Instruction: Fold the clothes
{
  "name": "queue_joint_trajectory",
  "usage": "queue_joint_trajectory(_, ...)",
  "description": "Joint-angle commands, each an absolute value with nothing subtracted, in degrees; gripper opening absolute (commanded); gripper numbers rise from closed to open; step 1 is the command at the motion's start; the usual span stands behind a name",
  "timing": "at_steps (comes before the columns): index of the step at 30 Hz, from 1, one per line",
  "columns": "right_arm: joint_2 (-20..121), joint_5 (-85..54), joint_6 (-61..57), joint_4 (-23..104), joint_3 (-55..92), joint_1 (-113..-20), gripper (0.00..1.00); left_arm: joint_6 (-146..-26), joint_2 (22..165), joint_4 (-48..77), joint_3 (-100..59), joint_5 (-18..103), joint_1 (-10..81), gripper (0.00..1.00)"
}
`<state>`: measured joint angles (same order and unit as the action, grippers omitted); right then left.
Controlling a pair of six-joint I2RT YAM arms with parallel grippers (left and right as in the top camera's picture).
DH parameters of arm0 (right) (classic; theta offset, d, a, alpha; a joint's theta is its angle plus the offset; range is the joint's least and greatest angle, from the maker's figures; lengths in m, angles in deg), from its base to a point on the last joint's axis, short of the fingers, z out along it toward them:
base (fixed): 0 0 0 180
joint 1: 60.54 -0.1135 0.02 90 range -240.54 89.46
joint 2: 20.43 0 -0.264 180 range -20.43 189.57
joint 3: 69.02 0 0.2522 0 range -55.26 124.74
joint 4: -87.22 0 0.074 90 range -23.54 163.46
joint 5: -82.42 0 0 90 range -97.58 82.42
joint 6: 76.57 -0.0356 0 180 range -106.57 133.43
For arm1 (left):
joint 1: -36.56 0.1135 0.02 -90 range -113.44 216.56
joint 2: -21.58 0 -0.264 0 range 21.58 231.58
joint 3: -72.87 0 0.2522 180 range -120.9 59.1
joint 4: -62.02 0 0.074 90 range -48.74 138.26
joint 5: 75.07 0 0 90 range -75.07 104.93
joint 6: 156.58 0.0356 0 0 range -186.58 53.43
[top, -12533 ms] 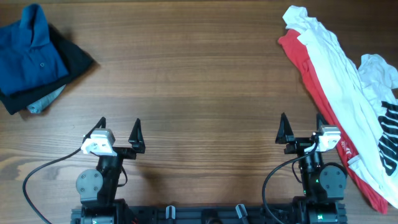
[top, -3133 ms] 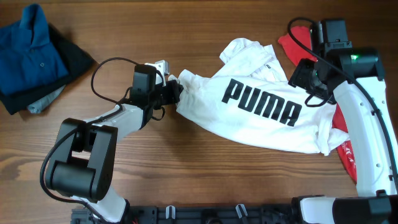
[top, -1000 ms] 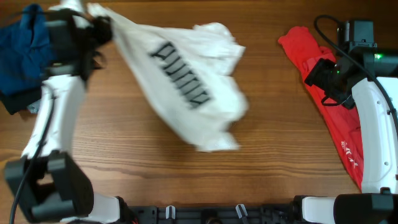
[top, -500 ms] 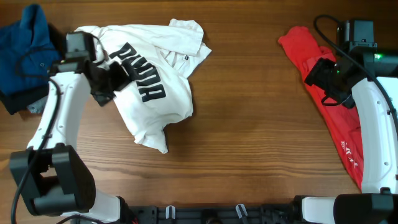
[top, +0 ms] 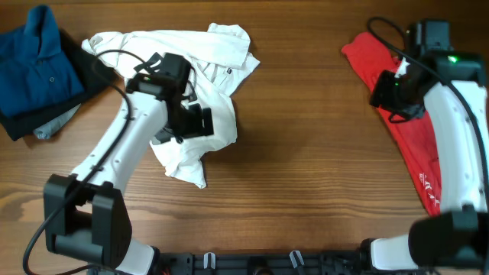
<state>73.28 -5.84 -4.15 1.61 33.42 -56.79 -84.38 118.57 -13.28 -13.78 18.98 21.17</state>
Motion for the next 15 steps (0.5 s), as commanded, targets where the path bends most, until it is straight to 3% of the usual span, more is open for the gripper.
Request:
queue_joint_trajectory(1, 79.57, -8.55, -0.83, 4.47, 32.24, -56.55, 0.04, -83.26, 118.79, -13.49, -10.96, 16.36, 18.08, 1.0)
queue_joint_trajectory(15, 98.24, -10.02, 4.46, 22.11, 32.24, -53.25, 0.04, -83.28, 118.79, -10.7, -7.57, 16.34, 14.28, 1.0)
